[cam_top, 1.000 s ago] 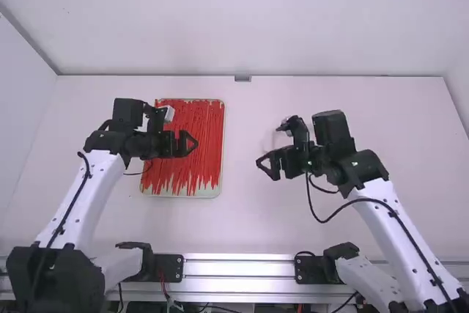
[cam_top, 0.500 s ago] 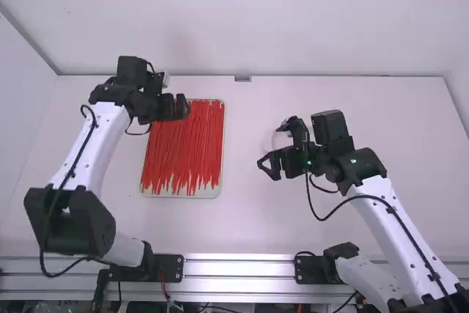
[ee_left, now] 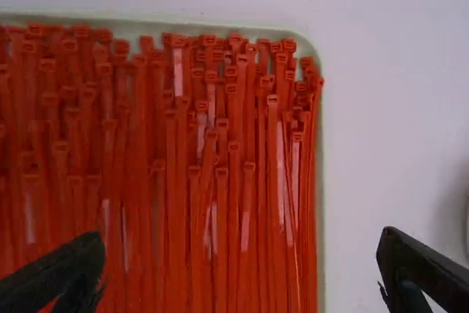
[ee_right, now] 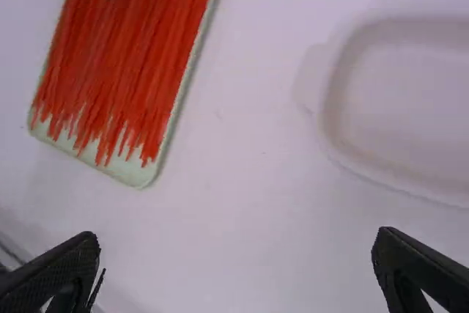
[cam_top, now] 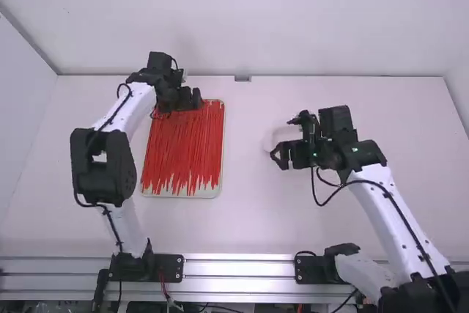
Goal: Fasten the cable tie
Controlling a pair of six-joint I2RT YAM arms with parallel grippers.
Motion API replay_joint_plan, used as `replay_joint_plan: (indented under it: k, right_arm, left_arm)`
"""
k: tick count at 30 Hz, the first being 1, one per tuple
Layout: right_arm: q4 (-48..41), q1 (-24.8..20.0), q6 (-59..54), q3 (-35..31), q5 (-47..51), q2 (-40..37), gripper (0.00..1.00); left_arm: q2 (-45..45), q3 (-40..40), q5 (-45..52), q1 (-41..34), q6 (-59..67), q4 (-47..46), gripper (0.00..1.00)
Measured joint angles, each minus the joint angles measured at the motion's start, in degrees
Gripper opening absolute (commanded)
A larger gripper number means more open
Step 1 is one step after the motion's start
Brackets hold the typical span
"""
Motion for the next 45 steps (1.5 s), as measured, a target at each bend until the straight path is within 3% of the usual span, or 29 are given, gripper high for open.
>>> replay_joint_plan:
  k: [10, 13, 18, 40, 45]
  right_arm:
    - [1.3, 2.2, 0.7, 0.0, 1.2, 7.1, 0.99]
    - [1.9, 3.3, 0.7, 0.0, 1.2, 7.6, 0.99]
    - [2.1, 3.5, 0.7, 0.0, 1.3, 7.6, 0.99]
    - [1.7, 3.5, 1.9, 0.0, 1.5, 7.6, 0.99]
    - [1.7, 3.1, 1.8, 0.0, 1.5, 7.6, 0.99]
  left_arm:
    - [4.0, 0.0, -6.4, -6.1, -1.4, 5.8, 0.66]
    - [5.8, 0.0, -8.6, -7.3, -1.8, 6.4, 0.55]
    - [8.2, 0.0, -9.9, -7.4, -3.0, 7.8, 0.47]
    - [10.7, 0.0, -10.5, -6.1, -4.2, 13.6, 0.44]
    - [12.7, 0.0, -10.5, -6.1, -4.2, 13.2, 0.4]
